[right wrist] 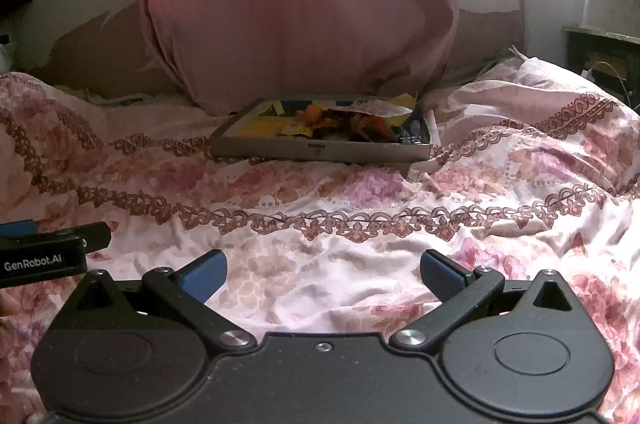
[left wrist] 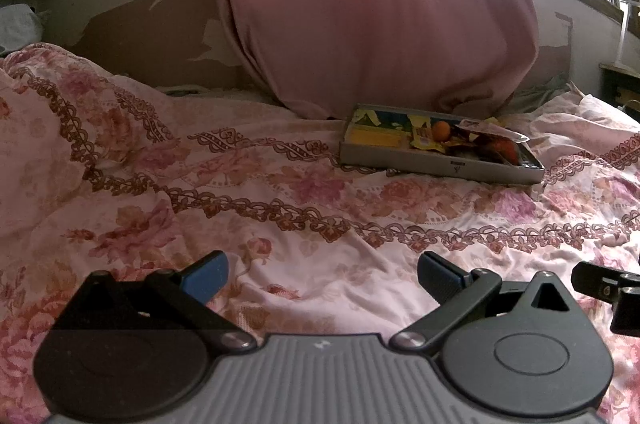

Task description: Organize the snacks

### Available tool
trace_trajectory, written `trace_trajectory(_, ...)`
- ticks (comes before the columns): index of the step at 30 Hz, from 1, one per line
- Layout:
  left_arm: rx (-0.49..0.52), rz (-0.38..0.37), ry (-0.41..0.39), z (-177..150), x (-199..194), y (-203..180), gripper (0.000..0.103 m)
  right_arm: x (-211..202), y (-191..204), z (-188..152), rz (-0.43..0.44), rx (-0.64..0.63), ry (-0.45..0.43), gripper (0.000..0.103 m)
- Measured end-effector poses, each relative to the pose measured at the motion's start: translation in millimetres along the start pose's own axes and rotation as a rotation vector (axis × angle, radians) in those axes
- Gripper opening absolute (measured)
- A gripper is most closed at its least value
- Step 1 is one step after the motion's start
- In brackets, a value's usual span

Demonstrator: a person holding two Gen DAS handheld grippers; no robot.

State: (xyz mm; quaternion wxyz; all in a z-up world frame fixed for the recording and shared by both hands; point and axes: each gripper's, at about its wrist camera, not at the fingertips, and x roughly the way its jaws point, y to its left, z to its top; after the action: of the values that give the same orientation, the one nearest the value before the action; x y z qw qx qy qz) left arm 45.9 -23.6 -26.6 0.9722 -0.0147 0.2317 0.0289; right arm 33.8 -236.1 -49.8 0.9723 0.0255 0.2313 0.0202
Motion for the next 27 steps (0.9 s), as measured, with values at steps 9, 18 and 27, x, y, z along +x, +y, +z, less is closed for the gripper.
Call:
trace_trajectory(9,0.0,-0.001,-0.001,0.2,0.2,-0.1,0.103,1.0,-0.6,-0.8,0.0,-0.002,0.007,0.102)
trace_trajectory(18,0.0,-0.001,-0.001,0.2,-0.2,0.5,0.103,1.8,0.3,-0.4,-0.001,-0.003,0.01,0.102)
trace_trajectory(27,-0.002,-0.002,-0.001,0.6,-0.3,0.9,0.103,2.0,0.8,-1.3,0.001,-0.004,0.008,0.102)
